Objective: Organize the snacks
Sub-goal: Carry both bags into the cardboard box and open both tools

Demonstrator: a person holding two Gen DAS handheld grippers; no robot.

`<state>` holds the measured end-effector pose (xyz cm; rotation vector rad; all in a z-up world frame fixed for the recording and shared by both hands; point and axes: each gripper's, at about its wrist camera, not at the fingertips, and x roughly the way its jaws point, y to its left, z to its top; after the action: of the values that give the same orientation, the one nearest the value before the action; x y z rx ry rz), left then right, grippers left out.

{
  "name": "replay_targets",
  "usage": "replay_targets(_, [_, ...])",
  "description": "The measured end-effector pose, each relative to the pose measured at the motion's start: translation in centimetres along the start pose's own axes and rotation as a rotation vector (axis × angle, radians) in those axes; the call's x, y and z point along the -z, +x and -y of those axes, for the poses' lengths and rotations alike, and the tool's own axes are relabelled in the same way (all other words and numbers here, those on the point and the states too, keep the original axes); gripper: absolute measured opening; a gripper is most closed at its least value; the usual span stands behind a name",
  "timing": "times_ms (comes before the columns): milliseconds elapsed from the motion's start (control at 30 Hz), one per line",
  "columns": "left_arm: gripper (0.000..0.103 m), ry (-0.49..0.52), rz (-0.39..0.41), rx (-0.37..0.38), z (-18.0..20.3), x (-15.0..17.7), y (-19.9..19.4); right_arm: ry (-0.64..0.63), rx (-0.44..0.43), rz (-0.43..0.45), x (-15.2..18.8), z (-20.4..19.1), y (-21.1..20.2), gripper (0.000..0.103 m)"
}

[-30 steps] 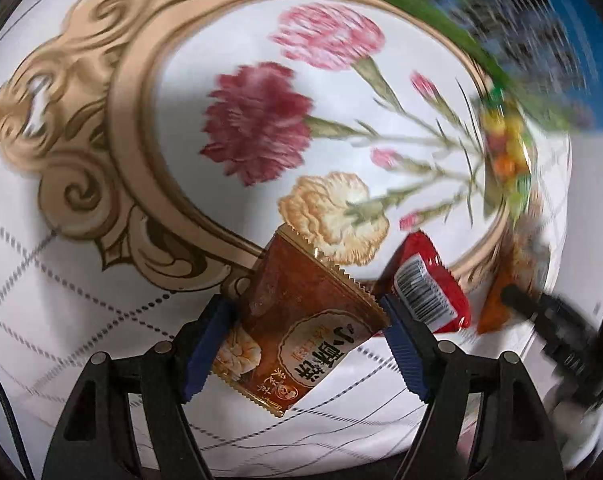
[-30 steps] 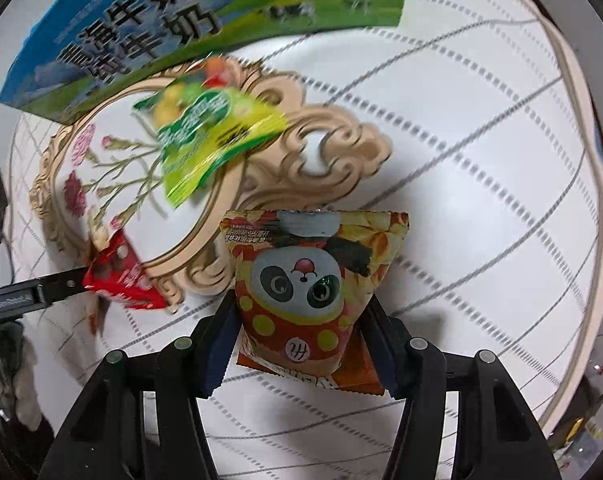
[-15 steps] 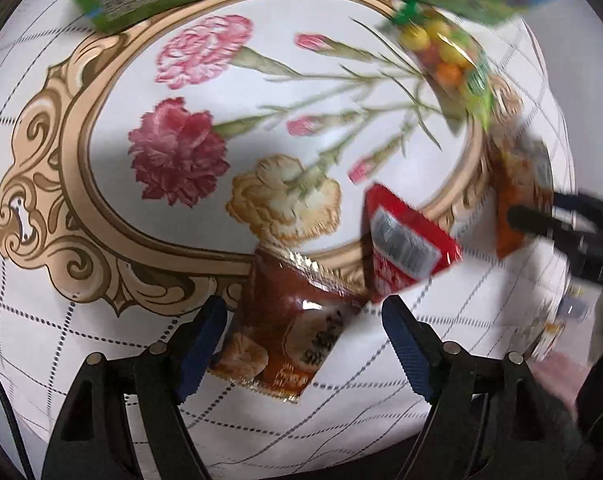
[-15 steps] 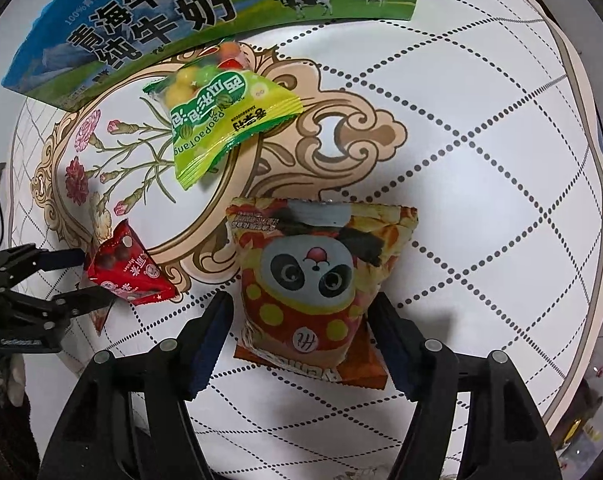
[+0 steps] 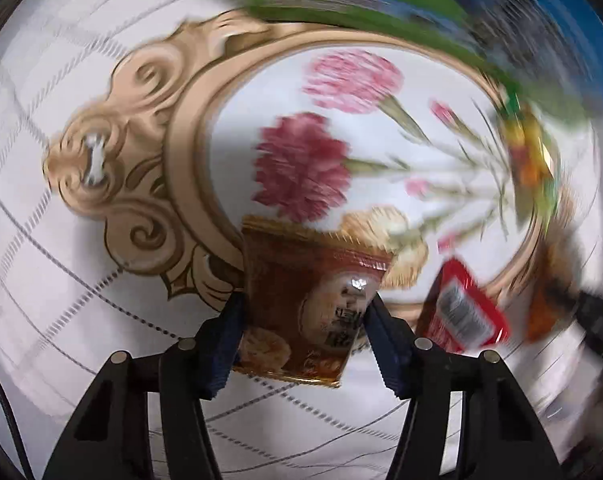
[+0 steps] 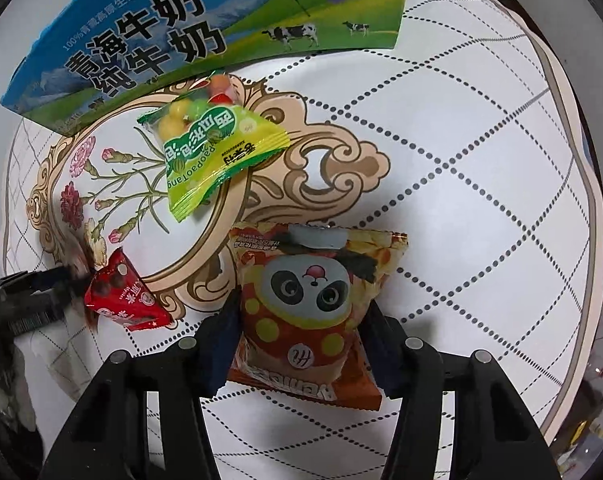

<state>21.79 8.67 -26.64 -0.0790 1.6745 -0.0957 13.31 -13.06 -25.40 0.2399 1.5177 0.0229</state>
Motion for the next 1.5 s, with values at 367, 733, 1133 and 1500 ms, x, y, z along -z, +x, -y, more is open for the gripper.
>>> replay_targets(367, [0.054, 0.019, 0.054, -0.038, 2.3, 1.3, 0.7, 0.022, -0.011, 0.018, 0.5, -0.7, 0.7, 0.052])
replay_targets(733, [0.054, 0.035, 0.176, 0.148, 4.7, 1.9, -11.2, 0.052, -0.152, 0.161, 0.4, -1.8, -8.7, 0.051])
replay_targets(1133, [0.054, 0.089, 0.291, 0.132, 7.0, -12.5, -20.2, -0.055, -0.247, 0.406, -12.3, -8.8, -18.5, 0.051])
replay_targets(1500, [0.054, 0.047, 0.136, 0.011, 4.5, -19.1, -14.0, -0.07, -0.193, 0.289, -19.4, -11.2, -12.2, 0.052])
